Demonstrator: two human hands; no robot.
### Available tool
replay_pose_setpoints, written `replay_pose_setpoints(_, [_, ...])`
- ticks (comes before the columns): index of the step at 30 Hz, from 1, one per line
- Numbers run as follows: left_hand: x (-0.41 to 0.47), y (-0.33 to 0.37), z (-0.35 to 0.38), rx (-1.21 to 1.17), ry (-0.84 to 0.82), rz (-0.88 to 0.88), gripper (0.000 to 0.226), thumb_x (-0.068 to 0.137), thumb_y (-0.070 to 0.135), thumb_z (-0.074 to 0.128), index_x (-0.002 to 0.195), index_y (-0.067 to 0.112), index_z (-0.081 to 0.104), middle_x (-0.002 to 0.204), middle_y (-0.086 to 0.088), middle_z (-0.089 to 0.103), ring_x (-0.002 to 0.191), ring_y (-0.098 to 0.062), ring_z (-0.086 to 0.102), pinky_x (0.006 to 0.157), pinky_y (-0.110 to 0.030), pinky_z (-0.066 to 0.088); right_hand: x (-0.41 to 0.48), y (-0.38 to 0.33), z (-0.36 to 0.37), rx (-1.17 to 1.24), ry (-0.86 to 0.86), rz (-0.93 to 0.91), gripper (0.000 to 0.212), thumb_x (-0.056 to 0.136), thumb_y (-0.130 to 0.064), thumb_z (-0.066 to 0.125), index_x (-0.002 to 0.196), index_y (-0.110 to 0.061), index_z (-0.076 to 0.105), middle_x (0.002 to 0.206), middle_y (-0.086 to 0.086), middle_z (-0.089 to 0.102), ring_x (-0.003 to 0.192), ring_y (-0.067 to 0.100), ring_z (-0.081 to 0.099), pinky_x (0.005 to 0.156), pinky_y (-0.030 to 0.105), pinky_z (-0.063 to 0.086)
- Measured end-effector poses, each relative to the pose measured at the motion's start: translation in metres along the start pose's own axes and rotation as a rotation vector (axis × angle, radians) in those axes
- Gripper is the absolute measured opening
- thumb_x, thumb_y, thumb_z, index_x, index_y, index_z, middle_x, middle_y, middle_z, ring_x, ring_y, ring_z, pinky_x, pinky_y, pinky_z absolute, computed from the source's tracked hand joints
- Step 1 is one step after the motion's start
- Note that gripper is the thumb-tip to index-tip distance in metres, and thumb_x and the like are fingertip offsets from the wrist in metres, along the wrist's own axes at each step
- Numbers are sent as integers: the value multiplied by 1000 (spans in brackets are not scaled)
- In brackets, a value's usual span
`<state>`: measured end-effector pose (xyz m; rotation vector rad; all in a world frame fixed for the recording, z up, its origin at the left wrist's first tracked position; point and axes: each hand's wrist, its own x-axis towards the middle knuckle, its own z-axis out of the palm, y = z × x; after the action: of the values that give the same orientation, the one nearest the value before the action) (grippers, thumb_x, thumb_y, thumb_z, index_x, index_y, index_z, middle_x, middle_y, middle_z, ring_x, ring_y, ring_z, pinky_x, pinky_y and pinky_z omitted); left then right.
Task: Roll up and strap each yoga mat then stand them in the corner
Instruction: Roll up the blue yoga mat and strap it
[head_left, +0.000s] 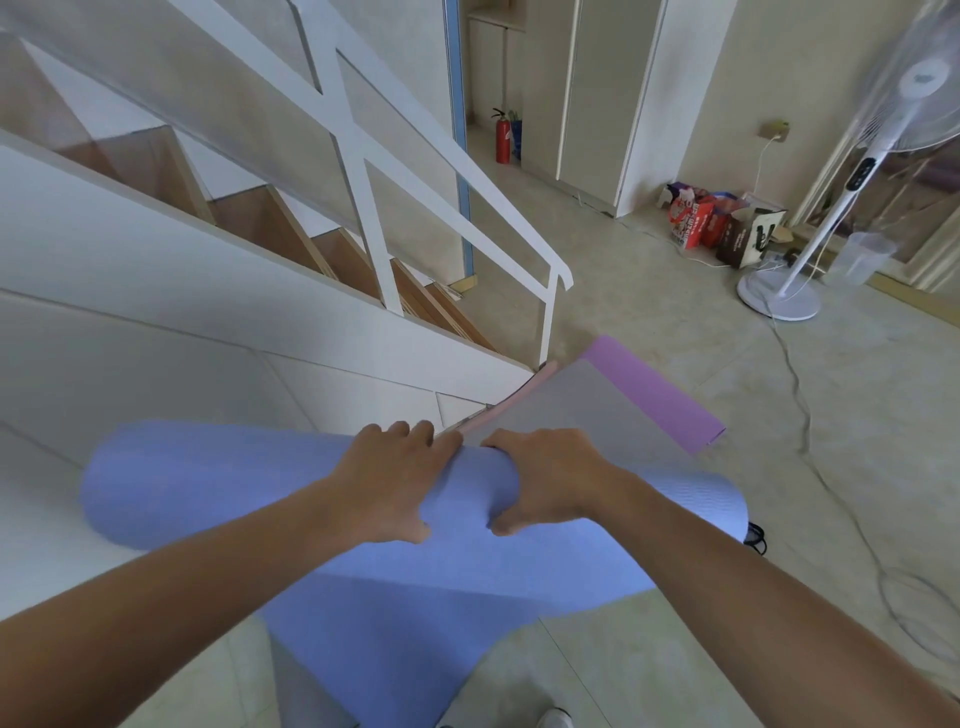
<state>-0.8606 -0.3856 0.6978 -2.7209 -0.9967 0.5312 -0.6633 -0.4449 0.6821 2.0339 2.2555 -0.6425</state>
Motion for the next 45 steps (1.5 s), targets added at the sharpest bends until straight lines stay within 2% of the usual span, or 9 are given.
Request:
replay_pose_setpoints(5, [7, -30, -14, -402, -236, -48, 75, 50, 56, 77, 115, 34, 49, 99, 14, 62, 88, -15, 62, 76, -34, 52, -9, -8, 18, -265, 119, -114, 124, 64, -75, 70, 156, -26, 3, 147, 0, 35, 127, 26, 42, 105, 42, 37])
replay_pose_setpoints(9, [1, -39, -32, -600, -393, -24, 80, 54, 54, 84, 124, 41, 49, 113, 21, 60, 103, -12, 60, 90, -36, 52, -6, -14, 1, -239, 109, -114, 97, 68, -69, 68, 146, -30, 25, 132, -3, 50, 115, 23, 53, 88, 38, 44])
replay_pose_setpoints(13, [-9, -19, -19, -138, -110, 32, 118, 55, 69, 75, 150, 32, 17, 124, 11, 50, 107, -18, 56, 89, -36, 48, -1, -9, -15, -40, 19, -39, 86, 57, -67, 76, 130, -38, 43, 108, -14, 62, 94, 15, 59, 81, 35, 48])
replay_pose_setpoints(16, [-5, -11, -6, -43, 66, -29, 96, 62, 59, 70, 144, 28, 29, 116, 8, 53, 99, -19, 57, 78, -34, 47, -1, -9, -14, 3, 17, -31, 88, 59, -65, 77, 134, -40, 40, 115, -16, 60, 100, 14, 59, 85, 36, 48])
replay_pose_setpoints(21, [0, -33, -16, -401, -95, -145, 83, 51, 57, 79, 121, 32, 43, 94, 14, 60, 86, -16, 61, 72, -32, 49, -7, -13, 11, -325, 165, -115, 127, 62, -72, 74, 156, -25, 3, 148, 0, 35, 129, 26, 41, 104, 43, 37])
replay_pose_setpoints(26, [-7, -40, -36, -629, -329, -136, 88, 52, 61, 84, 125, 38, 42, 111, 16, 59, 100, -15, 59, 83, -34, 50, -3, -17, -14, -226, 71, -100, 99, 63, -63, 74, 144, -34, 26, 128, -6, 53, 113, 22, 54, 89, 40, 46])
replay_pose_setpoints(32, [-15, -12, -21, -71, 34, -58, 111, 55, 69, 74, 144, 23, 25, 120, 5, 50, 103, -20, 56, 83, -34, 47, 0, -8, -39, -53, -79, -42, 91, 54, -62, 79, 133, -43, 40, 113, -15, 63, 100, 16, 61, 85, 37, 50])
replay_pose_setpoints(38, [-8, -26, -21, -530, -127, -182, 90, 51, 61, 81, 126, 31, 40, 101, 14, 59, 90, -15, 61, 79, -32, 50, -8, -7, 3, -395, 267, -186, 134, 47, -74, 78, 153, -21, 16, 140, 5, 47, 121, 30, 49, 100, 46, 41])
replay_pose_setpoints(45, [-14, -25, -31, -587, -269, -93, 99, 47, 69, 81, 131, 39, 39, 114, 20, 57, 104, -12, 59, 88, -33, 50, -1, -10, -26, -290, 80, -149, 89, 64, -65, 69, 139, -36, 32, 124, -6, 56, 111, 21, 56, 86, 38, 46])
